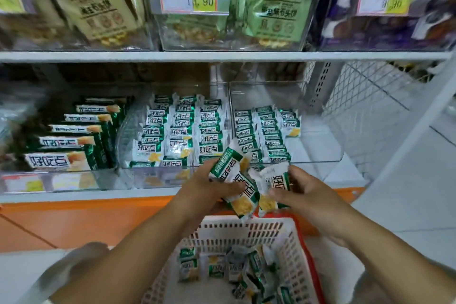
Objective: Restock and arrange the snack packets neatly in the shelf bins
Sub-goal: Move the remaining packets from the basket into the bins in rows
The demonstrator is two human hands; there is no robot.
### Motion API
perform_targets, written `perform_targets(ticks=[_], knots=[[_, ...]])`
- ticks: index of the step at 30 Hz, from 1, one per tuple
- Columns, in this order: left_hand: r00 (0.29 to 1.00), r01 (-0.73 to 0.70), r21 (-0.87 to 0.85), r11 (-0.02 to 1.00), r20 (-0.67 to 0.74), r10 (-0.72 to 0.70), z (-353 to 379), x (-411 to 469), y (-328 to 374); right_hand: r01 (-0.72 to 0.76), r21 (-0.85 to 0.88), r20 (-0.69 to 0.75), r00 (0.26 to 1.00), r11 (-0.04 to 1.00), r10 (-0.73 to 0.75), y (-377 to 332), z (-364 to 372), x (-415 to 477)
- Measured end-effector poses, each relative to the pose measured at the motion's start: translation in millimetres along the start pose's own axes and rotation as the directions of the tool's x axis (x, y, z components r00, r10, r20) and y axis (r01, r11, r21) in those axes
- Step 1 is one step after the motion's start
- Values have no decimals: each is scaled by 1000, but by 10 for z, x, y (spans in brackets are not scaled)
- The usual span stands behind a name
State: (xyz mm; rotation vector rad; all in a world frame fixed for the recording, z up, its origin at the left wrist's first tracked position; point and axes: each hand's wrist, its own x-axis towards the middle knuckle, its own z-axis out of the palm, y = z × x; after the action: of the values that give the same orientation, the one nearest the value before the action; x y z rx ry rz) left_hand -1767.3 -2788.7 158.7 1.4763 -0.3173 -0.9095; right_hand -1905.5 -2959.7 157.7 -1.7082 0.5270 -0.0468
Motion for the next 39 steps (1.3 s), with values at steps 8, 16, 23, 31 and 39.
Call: perform_targets(ticks=[8,16,23,31,39], knots=[[996,-40,-14,999,-78,39,-71,291,87,52,121,-226,974,991,-24,-23,-108,371],[983,-148,-120,982,-126,133,-158,595,416,18,-467,-436,865,884,-248,-236,-1089,1253],[978,-170,-108,979,-138,155,-131,739,434,-67,-992,-86,977,104,-194,-132,-1326,2103],[978,-176,-134,975,-139,157,-186,799,406,-79,-992,-95,983,102,-156,67,-1285,2392],[979,-179,-170,969,-128,158,-156,785,363,-29,-763,-299,902,646,-313,-86,-977,1892]])
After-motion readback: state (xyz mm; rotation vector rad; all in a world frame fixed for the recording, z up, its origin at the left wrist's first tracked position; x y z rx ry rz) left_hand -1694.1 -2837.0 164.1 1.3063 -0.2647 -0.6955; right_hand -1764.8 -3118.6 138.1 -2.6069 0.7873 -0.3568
